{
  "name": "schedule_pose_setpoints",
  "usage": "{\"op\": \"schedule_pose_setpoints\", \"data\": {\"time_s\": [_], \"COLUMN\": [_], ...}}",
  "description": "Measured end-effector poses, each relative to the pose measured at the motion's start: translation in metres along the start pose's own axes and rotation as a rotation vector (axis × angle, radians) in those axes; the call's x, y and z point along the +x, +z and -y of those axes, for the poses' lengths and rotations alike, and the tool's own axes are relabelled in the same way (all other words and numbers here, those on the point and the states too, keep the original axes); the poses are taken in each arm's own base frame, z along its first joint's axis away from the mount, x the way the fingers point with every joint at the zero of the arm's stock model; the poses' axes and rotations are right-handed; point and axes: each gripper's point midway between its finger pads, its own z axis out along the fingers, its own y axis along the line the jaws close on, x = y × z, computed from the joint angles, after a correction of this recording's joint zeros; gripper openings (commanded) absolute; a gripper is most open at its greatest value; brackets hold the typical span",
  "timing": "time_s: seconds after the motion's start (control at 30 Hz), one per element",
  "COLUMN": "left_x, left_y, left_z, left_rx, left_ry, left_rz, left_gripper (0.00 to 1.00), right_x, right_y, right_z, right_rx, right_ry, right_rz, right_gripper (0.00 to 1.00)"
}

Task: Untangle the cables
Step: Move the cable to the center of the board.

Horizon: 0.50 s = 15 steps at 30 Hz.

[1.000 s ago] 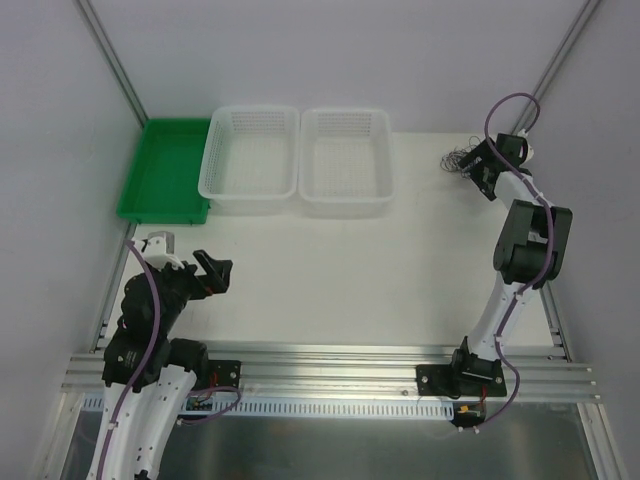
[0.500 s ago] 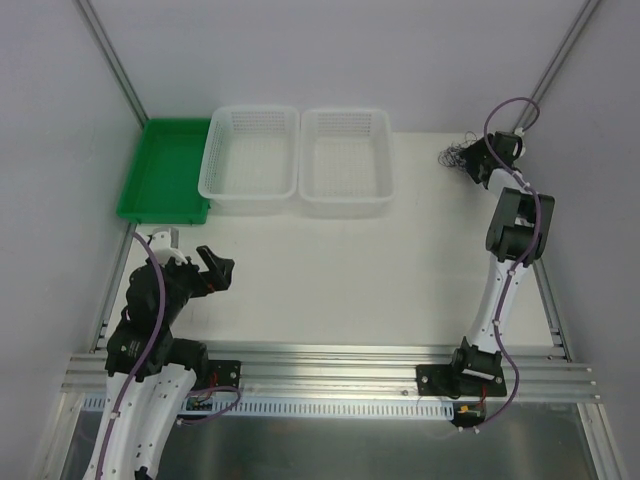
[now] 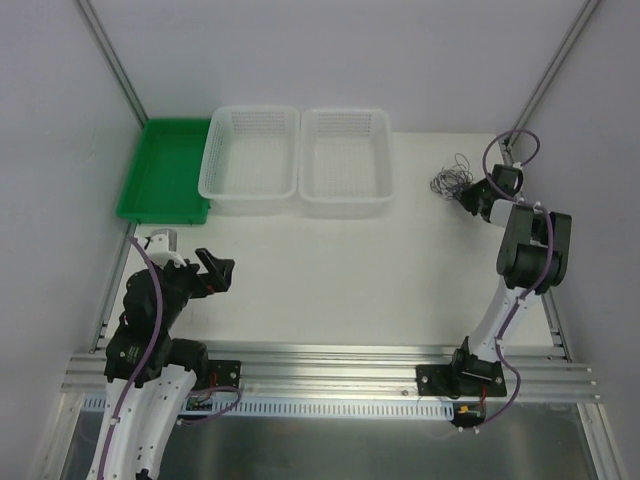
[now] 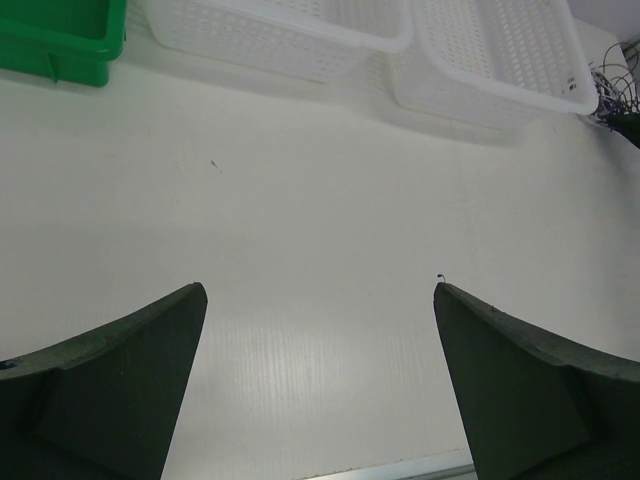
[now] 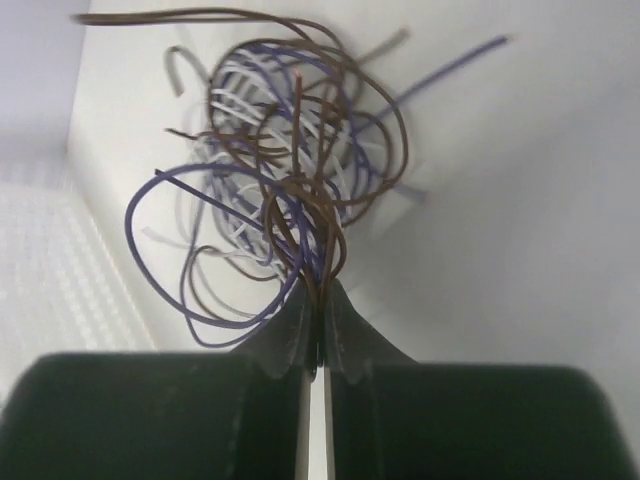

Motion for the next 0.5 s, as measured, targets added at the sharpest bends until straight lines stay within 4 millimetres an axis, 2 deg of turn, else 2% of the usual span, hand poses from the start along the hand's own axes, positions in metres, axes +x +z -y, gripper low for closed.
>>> {"op": "schedule_pose_setpoints", "data": {"time_s": [0.07,0.13,0.3,0.4,0.5], "left_x": [-0.001,0.000,0.004,0.007,0.014], "left_y": [-0.001,-0.001,-0.002,-0.002,0.003], "left_z": [0.002,0.005,0.012,0.017,0.022], "left_rx": [0.015,0.031,0.073,0.102,0.134], "left_ry": [0.000,0.001,0.001,0.001,-0.002], "left_rz": [0.007,0.008,-0.010,-0.026,-0.074], "left_gripper": [0.99,0.99,0.99,0.99,0.99], "right_x": [0.017,0.032,0.068,0.097,0.134], "right_y": [-0.034,-0.075,-0.166,-0.208,-0.241], "right_z": [0.005,0.001,-0.029,-0.028,-0.022], "right_rx": [0.012,0.007,-0.096,-0.137,-0.175], "right_ry": [-0.002,-0.027,-0.154,-0.223,-0.297], "right_rz": [-0.024,-0.037,-0.041,-0.079,-0.157], "right_gripper": [0.01,0.01,0.01,0.01,0.01]}}
